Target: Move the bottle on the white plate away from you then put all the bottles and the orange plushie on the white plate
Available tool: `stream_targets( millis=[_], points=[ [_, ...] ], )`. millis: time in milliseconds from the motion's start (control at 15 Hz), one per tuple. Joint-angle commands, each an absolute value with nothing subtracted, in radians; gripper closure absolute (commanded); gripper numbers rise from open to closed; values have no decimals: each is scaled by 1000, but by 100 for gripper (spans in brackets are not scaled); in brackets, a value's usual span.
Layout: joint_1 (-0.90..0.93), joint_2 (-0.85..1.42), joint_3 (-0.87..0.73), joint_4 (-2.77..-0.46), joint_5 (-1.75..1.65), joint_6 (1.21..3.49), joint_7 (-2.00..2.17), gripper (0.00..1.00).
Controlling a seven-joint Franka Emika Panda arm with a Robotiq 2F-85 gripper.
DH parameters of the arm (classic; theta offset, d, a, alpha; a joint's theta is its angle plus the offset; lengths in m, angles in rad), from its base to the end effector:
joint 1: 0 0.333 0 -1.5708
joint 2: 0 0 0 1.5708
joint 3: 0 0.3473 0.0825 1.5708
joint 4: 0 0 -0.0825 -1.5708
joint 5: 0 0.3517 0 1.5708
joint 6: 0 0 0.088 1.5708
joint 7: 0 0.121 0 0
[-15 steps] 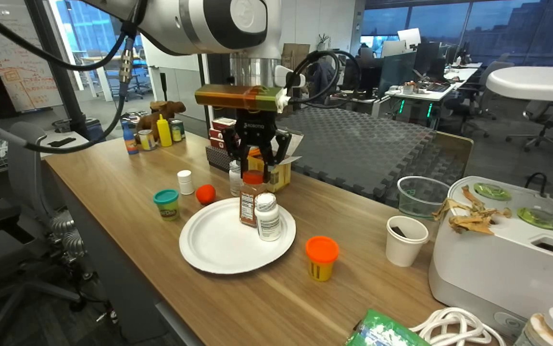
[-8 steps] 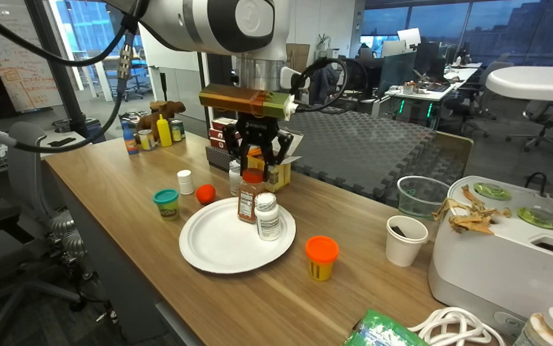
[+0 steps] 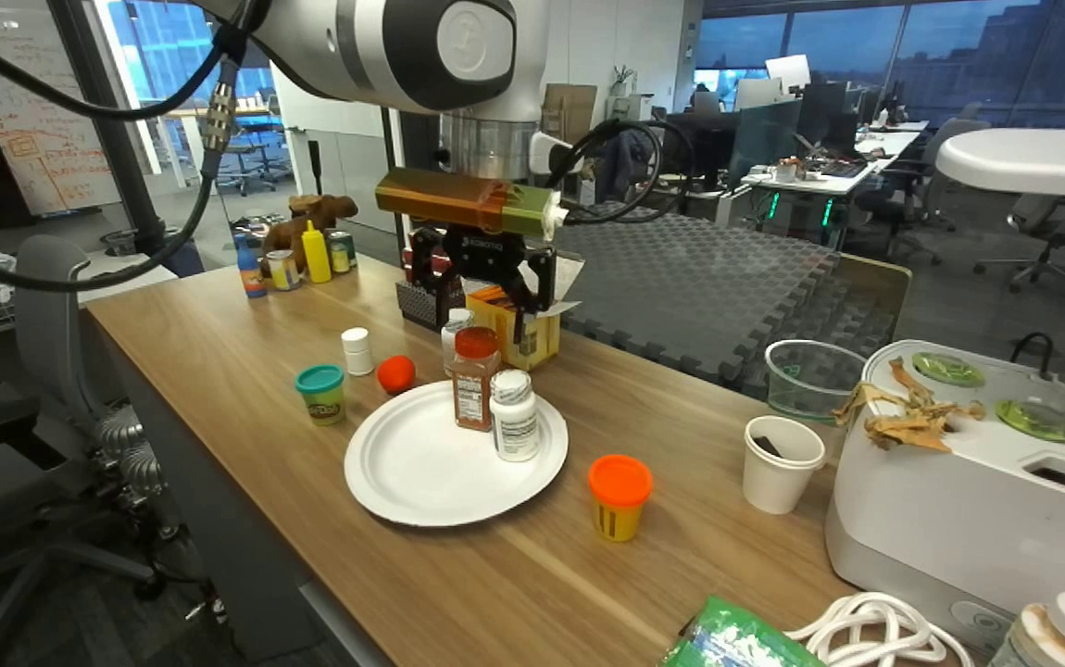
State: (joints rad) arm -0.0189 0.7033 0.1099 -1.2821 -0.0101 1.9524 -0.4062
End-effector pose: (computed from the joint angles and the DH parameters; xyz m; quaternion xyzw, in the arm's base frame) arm 0.7252 0.0448 0.3566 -0.9712 -0.2357 0.0095 0.0329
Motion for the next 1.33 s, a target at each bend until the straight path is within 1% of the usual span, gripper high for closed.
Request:
stream_targets(
  millis=[0,733,1267],
  points=[
    [-32,645,128,-1352,13,1990,-449,0],
    [75,752,113,-1180,-57,1923,-385,0],
    [125,859,91,-1066,-121,1935,-335,0]
  ],
)
